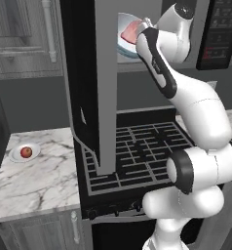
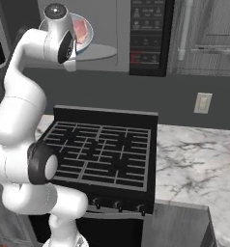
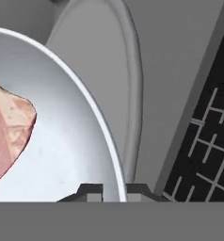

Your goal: Remove the apple from the bowl and place it on the small plate. Then place the bowl with only the steak in the microwave, close the door, and press the start button to microwave the steak.

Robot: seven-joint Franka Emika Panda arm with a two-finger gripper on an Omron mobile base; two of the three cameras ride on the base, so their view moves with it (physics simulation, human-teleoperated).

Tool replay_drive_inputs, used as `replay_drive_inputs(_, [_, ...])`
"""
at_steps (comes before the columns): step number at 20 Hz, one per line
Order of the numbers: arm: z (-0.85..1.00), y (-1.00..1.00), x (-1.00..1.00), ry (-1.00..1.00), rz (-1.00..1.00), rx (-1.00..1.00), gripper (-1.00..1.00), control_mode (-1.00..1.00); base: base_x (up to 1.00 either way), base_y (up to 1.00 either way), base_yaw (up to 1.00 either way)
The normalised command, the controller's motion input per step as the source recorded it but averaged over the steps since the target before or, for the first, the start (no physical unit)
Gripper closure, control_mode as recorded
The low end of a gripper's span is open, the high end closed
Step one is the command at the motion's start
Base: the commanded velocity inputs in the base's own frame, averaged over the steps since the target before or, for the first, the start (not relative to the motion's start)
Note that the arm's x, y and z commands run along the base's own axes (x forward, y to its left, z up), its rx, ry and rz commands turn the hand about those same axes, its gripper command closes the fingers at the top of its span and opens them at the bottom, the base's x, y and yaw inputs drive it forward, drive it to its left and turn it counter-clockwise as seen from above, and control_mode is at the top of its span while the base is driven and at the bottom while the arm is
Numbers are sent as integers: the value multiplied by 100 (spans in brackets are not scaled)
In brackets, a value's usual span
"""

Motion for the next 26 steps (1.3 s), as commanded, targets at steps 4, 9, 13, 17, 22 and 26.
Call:
replay_drive_inputs(4, [5, 6, 4, -1, 0, 0, -100, -100, 0, 0, 0])
replay_drive_inputs(9, [12, 0, -1, -11, 0, 0, -100, -100, 0, 0, 0])
replay_drive_inputs(13, [40, 0, -31, -34, 0, 0, -100, -100, 0, 0, 0])
replay_drive_inputs(17, [10, 0, -79, -33, 0, -1, -100, -100, 0, 0, 0])
replay_drive_inputs(22, [-74, 0, -100, -23, -8, -35, -100, -100, 0, 0, 0])
replay_drive_inputs(26, [-73, 0, -82, -16, -7, -52, -100, -100, 0, 0, 0])
